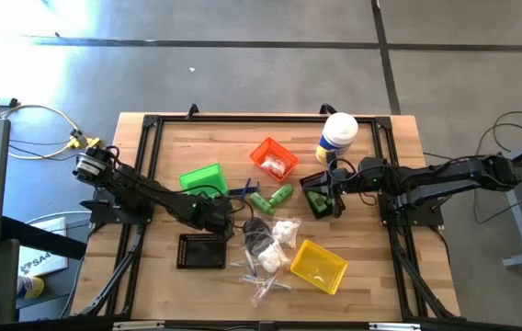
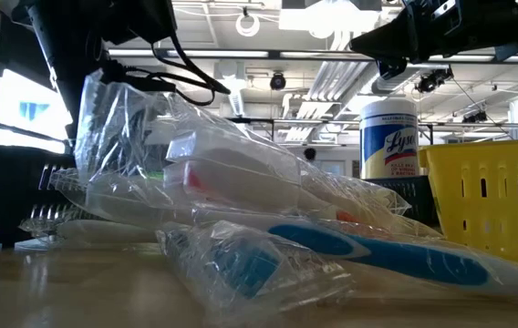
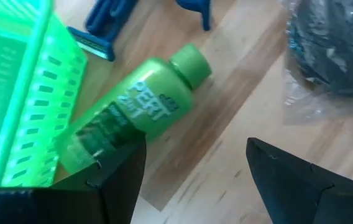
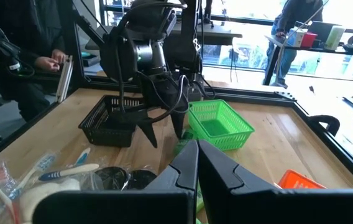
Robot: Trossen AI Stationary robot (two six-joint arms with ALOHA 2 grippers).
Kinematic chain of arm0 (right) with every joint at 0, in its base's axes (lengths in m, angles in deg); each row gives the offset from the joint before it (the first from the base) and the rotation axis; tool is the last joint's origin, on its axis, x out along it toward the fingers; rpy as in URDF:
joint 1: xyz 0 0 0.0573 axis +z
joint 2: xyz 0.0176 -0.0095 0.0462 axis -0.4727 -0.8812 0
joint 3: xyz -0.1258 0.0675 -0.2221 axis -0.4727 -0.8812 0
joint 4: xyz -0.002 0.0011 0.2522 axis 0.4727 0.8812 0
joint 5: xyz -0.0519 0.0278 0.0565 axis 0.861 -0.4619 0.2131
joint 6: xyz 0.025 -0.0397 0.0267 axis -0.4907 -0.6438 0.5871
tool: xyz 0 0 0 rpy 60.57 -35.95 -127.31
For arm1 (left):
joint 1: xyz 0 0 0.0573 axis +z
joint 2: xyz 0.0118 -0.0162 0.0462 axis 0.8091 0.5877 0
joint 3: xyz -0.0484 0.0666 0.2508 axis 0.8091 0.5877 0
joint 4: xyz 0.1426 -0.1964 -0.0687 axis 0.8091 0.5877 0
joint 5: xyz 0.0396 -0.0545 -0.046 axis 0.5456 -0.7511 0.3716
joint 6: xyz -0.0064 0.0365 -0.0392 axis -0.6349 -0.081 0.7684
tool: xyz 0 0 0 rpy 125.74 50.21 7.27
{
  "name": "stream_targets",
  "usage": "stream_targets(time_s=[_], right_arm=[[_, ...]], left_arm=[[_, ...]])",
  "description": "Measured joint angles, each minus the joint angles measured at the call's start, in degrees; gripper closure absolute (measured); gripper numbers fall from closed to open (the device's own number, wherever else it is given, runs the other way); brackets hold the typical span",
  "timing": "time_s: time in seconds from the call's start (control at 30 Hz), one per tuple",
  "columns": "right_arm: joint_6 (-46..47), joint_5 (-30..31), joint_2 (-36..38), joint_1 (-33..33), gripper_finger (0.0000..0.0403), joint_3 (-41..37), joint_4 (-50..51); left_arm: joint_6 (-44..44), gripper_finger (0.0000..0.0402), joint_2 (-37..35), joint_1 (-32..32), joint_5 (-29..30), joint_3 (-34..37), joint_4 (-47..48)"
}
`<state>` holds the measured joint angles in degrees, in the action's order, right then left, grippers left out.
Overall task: Pick & Place Travel size toiletries
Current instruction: Put the green shampoo into the top black bin
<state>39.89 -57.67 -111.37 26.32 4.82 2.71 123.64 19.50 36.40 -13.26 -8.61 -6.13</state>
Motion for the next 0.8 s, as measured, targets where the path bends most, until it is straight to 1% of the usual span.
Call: stream_targets(time_s=[0.27,0.33,0.43,0.67,0.8], right_arm=[[0.0,0.0,0.0,0.01,0.0401,0.0,0.01],[0.0,0.0,0.0,0.0,0.0401,0.0,0.0],[0.0,0.0,0.0,0.02,0.0401,0.0,0.0],[0.0,0.0,0.0,0.0,0.0401,0.0,0.0],[0.0,0.0,0.0,0.02,0.0401,0.0,0.0]], left_arm=[[-2.61,0.0128,0.0,-0.03,-4.88,0.04,-5.57],[-2.85,0.0129,-0.02,-0.03,-4.56,-0.02,-5.68],[-3.37,0.0129,-0.02,-0.03,-2.14,-0.02,-5.28],[-12.24,0.0129,-0.02,-0.02,-0.78,-0.29,-7.17],[-18.13,0.0129,-0.02,-0.03,-0.74,-2.94,-5.29]])
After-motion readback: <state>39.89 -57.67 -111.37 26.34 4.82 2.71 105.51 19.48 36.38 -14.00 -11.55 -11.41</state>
